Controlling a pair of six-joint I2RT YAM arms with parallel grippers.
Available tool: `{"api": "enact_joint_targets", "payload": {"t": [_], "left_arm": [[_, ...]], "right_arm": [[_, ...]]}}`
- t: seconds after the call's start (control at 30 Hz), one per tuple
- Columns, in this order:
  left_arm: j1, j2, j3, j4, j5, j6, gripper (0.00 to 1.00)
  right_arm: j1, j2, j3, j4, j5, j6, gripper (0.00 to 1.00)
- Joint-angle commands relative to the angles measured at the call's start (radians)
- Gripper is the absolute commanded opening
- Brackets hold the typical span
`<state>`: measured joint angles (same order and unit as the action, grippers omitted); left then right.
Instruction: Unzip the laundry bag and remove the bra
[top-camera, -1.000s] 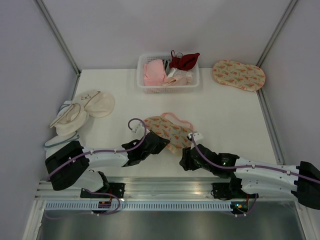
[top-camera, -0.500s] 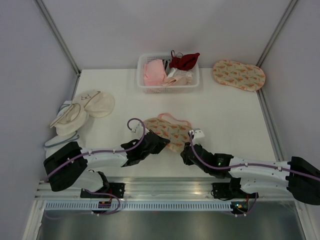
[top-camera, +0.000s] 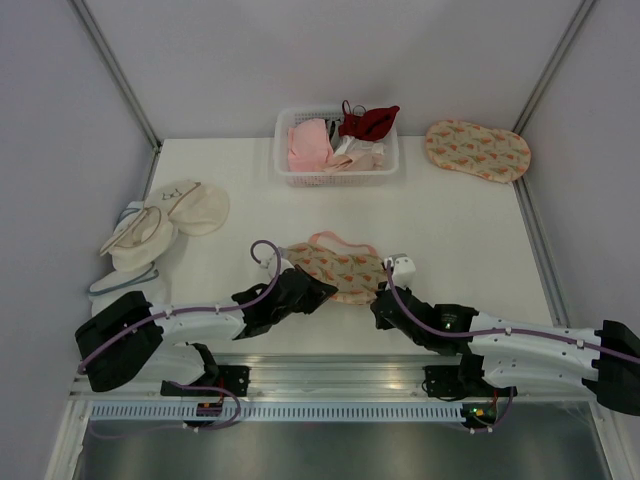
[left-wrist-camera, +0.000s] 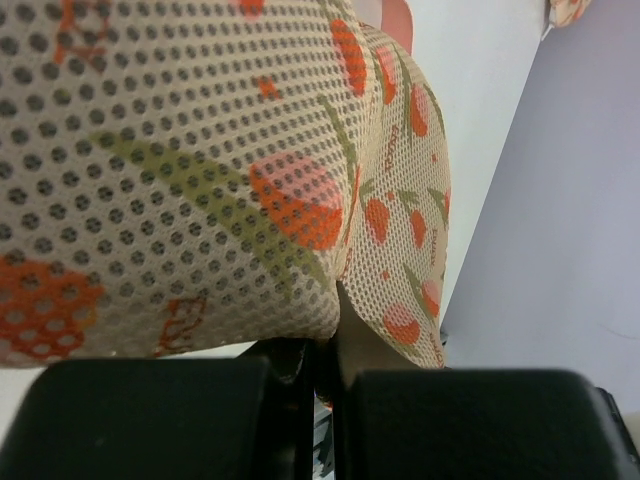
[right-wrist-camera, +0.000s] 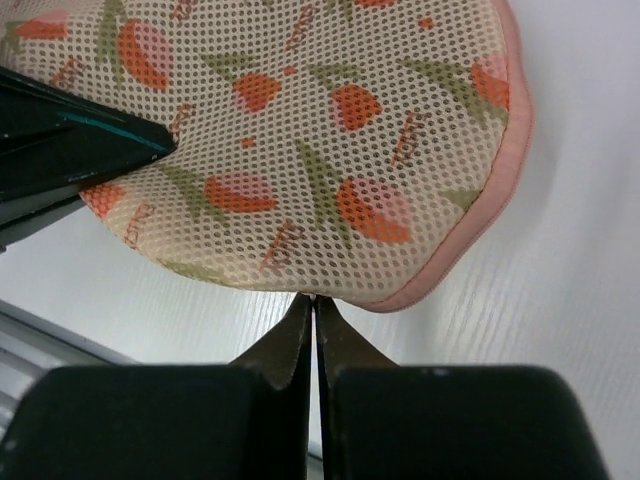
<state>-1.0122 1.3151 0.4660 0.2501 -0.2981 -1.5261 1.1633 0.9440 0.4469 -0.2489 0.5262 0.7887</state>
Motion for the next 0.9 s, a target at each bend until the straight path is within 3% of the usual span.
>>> {"api": "enact_joint_targets", "payload": {"t": [0.0,0.17,0.33,0.5,0.7,0.83,0.87], "left_arm": [[0.043,-0.051,-0.050,0.004,0.085,0.139,0.02],[0.107,-0.114,-0.127,0.092,0.212,0.324,0.02],[0.173,-0.207,-0.162,0.067,0.258,0.490,0.02],[0.270,-0.228,-0.130,0.146,0.451,0.642,0.02],[0.271,0.076,0.100,0.172,0.735,0.794,0.02],[0.271,0.183,0.085,0.278,0.709,0.741,0.02],[0.271,0.196,0.077,0.281,0.652,0.724,0.07]], "right_arm": [[-0.002,0.015,0.093,-0.215,-0.024,-0.017,0.00],[-0.002,0.036,0.124,-0.293,-0.042,-0.031,0.00],[-0.002,0.073,0.139,-0.303,-0.109,-0.046,0.00],[-0.002,0.124,0.130,-0.242,-0.146,-0.065,0.00],[-0.001,0.180,0.121,-0.107,-0.207,-0.094,0.00],[-0.002,0.182,0.133,-0.087,-0.204,-0.089,0.00],[-0.002,0.171,0.133,-0.084,-0.200,-0.089,0.00]]}}
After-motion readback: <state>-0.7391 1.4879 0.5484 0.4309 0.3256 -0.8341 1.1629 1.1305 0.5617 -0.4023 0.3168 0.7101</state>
